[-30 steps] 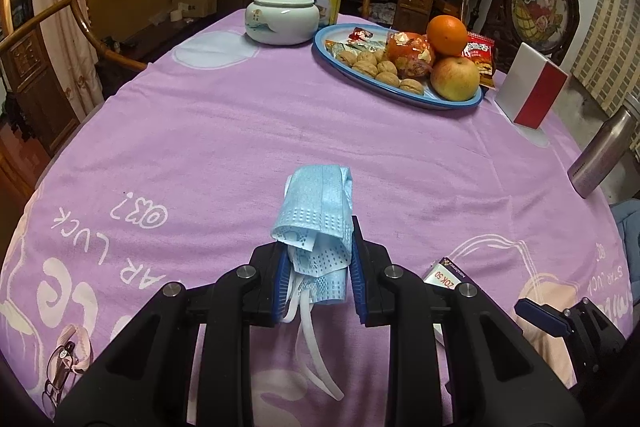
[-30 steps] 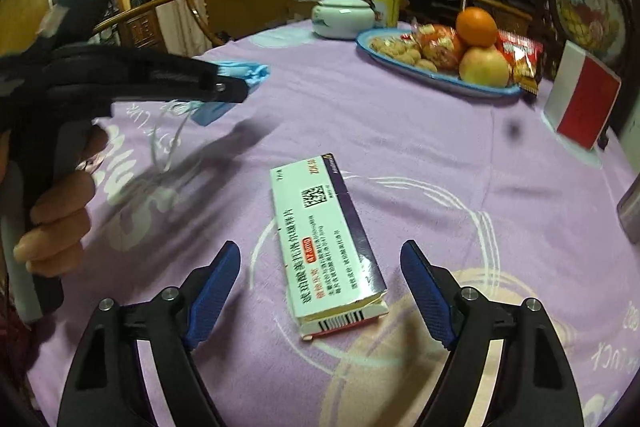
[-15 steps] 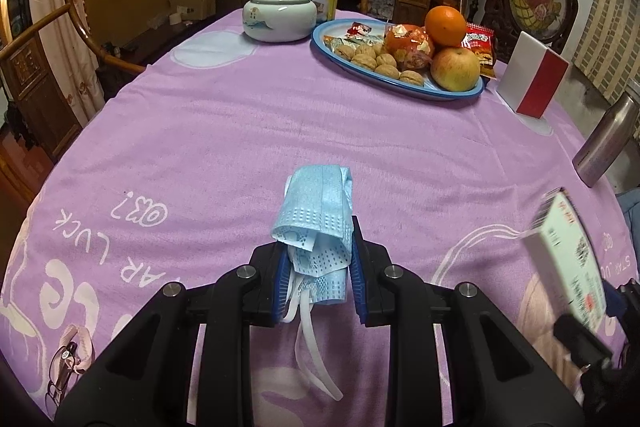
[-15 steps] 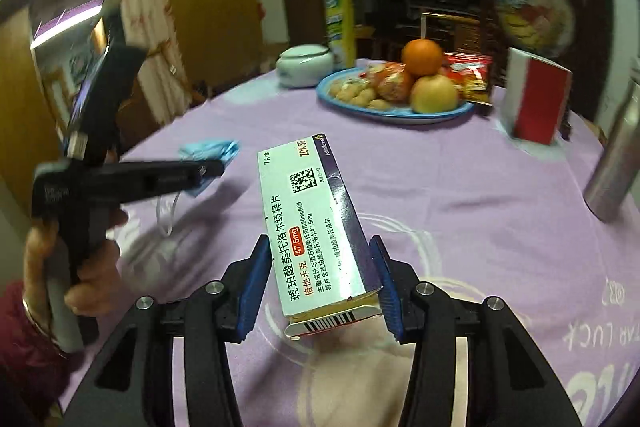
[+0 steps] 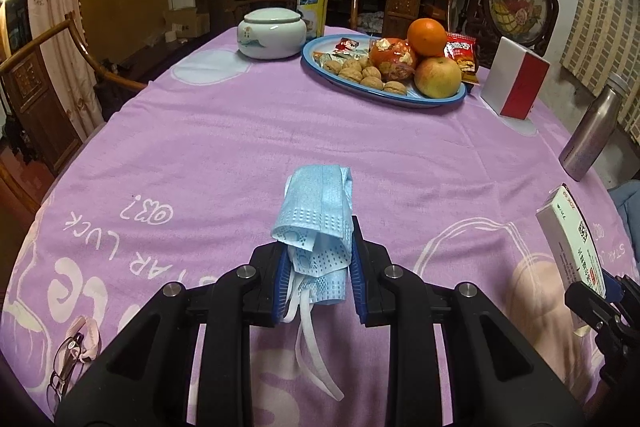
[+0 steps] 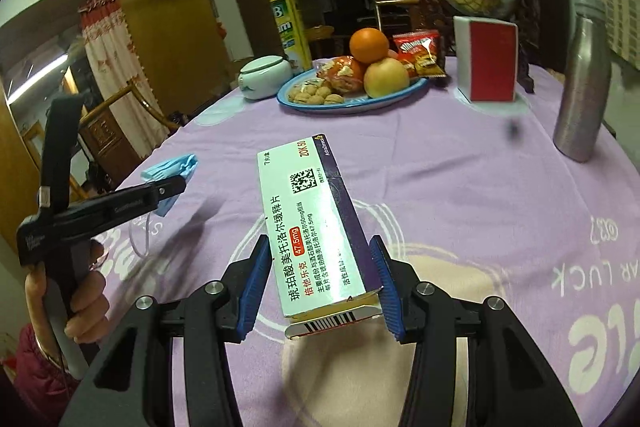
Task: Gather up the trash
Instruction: 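Lift the mask and medicine box and carry them toward the red wastebasket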
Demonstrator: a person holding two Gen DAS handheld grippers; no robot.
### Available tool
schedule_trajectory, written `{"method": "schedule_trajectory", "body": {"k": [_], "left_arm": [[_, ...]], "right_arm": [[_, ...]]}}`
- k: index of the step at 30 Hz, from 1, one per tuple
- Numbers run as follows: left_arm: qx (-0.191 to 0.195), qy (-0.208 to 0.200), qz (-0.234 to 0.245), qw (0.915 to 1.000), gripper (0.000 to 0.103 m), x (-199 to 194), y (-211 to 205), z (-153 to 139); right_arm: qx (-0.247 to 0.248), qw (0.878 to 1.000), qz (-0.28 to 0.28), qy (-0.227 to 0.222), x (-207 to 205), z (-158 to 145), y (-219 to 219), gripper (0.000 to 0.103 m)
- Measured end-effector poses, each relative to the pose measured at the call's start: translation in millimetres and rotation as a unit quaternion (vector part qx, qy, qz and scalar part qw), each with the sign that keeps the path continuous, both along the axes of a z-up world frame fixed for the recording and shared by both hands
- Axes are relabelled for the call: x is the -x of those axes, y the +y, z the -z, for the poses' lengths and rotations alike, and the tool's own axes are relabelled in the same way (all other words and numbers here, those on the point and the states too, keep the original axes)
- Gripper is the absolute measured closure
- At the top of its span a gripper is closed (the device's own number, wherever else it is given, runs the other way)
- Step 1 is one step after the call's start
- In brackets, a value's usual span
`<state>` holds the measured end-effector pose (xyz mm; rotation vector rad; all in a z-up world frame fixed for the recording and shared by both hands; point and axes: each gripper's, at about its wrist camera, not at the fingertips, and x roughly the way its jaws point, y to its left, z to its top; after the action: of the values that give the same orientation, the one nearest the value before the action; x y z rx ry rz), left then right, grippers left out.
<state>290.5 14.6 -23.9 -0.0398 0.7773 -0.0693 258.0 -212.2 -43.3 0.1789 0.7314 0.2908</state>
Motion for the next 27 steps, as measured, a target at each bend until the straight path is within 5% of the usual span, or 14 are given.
{"method": "schedule_trajectory", "body": {"k": [7, 12, 27], "left_arm": [[-0.013, -0.010, -0.006, 0.9998, 0.075, 36, -1, 5], [0.046, -0.003, -0.008, 0.9989, 0.076, 69, 16, -1], [0.034, -0.081, -0.012, 0.9961, 0.076, 185, 24, -43]], "right_arm": [[-0.007, 0.999, 0.022, -0.025, 28, -4, -9, 0.053], [-0.021, 0.997, 0.048, -0.058, 68, -11, -22, 0.053], [-0.063, 0.990, 0.055, -0.118, 176, -38, -34, 0.053]]}}
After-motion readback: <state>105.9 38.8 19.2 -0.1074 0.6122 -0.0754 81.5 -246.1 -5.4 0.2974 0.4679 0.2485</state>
